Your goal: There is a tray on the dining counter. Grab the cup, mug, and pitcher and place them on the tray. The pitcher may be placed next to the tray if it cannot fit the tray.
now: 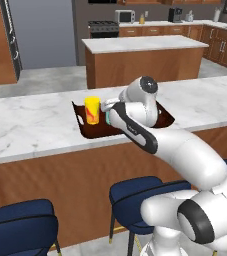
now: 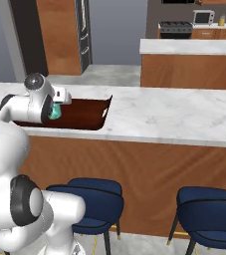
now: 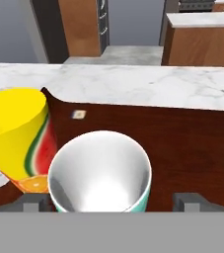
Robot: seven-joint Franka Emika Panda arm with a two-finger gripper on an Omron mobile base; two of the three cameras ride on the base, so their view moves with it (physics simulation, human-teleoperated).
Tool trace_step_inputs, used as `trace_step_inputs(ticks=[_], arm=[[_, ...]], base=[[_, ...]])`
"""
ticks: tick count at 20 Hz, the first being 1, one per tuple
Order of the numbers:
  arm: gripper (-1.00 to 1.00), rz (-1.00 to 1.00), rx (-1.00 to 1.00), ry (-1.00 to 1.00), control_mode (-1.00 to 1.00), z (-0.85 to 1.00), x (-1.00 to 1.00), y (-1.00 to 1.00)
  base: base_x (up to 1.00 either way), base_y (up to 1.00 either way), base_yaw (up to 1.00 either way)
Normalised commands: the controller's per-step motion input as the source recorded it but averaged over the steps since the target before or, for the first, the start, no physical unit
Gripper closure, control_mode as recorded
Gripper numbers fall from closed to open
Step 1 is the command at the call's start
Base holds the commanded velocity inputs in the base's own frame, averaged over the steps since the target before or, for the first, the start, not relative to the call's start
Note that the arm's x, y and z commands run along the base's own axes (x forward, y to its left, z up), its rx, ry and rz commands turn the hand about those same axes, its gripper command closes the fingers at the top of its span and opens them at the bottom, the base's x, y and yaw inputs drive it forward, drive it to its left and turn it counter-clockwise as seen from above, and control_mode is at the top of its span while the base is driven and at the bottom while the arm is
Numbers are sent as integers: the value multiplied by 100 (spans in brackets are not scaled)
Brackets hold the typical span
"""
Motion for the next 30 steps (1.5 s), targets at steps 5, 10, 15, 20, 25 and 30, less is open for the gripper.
trace_step_inputs(ticks=[5,10,15,20,25,30], arm=[[-100,0,0,0,-100,36,0,-8],[-100,0,0,2,-100,68,-21,0],[-100,-1,0,10,-100,71,-37,-1],[-100,-1,0,17,-100,66,-48,-18],[-100,-4,0,15,-100,35,-58,-46],[-100,0,-2,3,-100,0,-60,-50]], base=[[0,0,0],[0,0,0],[0,0,0],[0,0,0],[0,0,0],[0,0,0]])
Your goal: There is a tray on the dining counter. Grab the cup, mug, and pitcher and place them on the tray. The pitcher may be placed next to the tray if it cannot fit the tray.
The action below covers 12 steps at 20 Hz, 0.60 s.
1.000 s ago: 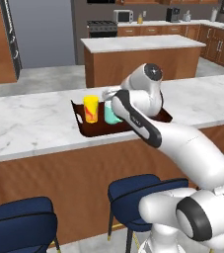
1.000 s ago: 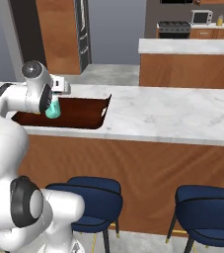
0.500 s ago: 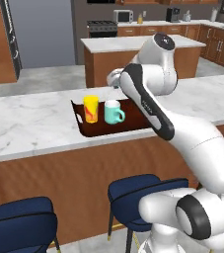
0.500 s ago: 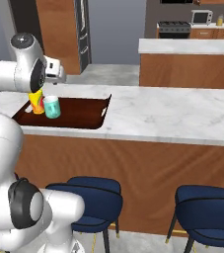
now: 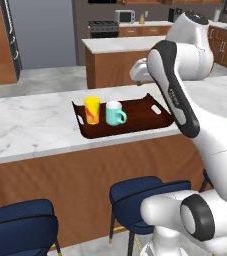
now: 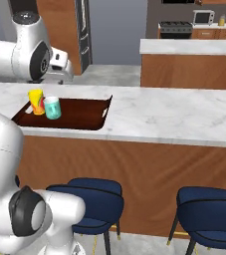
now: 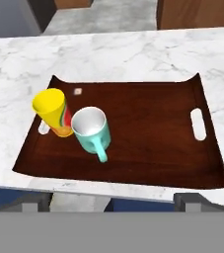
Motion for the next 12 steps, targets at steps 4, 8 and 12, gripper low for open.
trace_step_inputs(ticks=[4,8,12], arm=[[-100,0,-10,0,-100,-10,-58,-41],[-100,0,-17,0,-100,-20,-57,-27],[-100,-1,-5,0,-100,-32,-55,-13]], base=[[0,0,0],[0,0,0],[0,0,0]])
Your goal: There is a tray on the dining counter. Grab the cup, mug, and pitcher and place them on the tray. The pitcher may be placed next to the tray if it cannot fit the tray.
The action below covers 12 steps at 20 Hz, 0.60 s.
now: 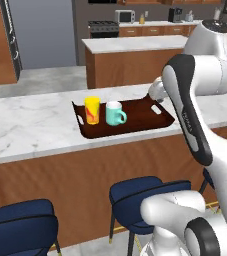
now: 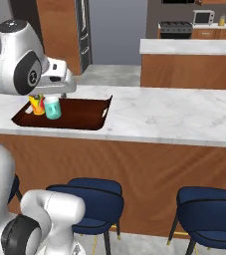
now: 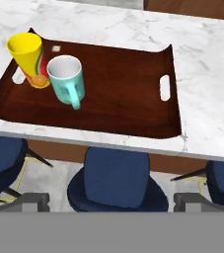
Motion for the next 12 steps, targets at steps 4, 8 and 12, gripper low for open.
trace_step_inputs(ticks=[4,8,12], arm=[[-100,-6,0,0,-100,-16,-48,-15],[-100,-7,2,0,-100,-7,-48,-24],[-100,-11,3,0,-100,-15,-41,-13]], base=[[0,0,0],[0,0,0],[0,0,0]])
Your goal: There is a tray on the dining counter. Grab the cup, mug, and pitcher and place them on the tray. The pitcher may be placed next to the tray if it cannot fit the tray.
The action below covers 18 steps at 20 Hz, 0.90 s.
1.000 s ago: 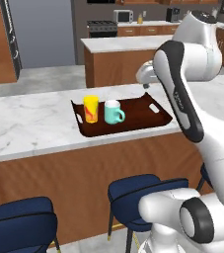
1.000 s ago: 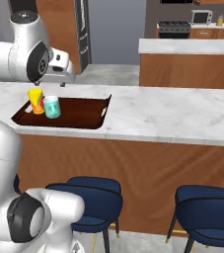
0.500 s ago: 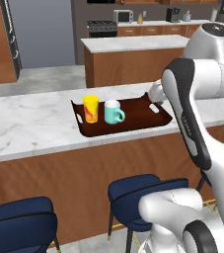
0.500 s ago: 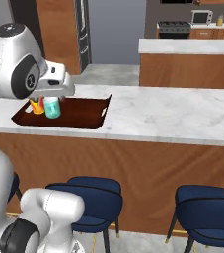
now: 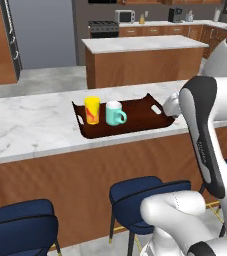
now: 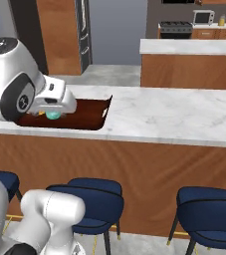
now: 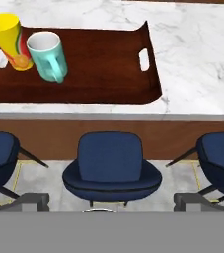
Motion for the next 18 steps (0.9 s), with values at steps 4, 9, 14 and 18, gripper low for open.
trace_step_inputs(ticks=[4,9,14,18], arm=[[-100,-7,2,0,-100,-1,-8,-2],[-100,0,0,0,100,0,0,0],[-100,0,0,0,100,0,0,0],[-100,0,0,0,100,0,0,0]], base=[[0,0,0],[-7,-11,0],[-80,-89,0],[-77,-100,-4]])
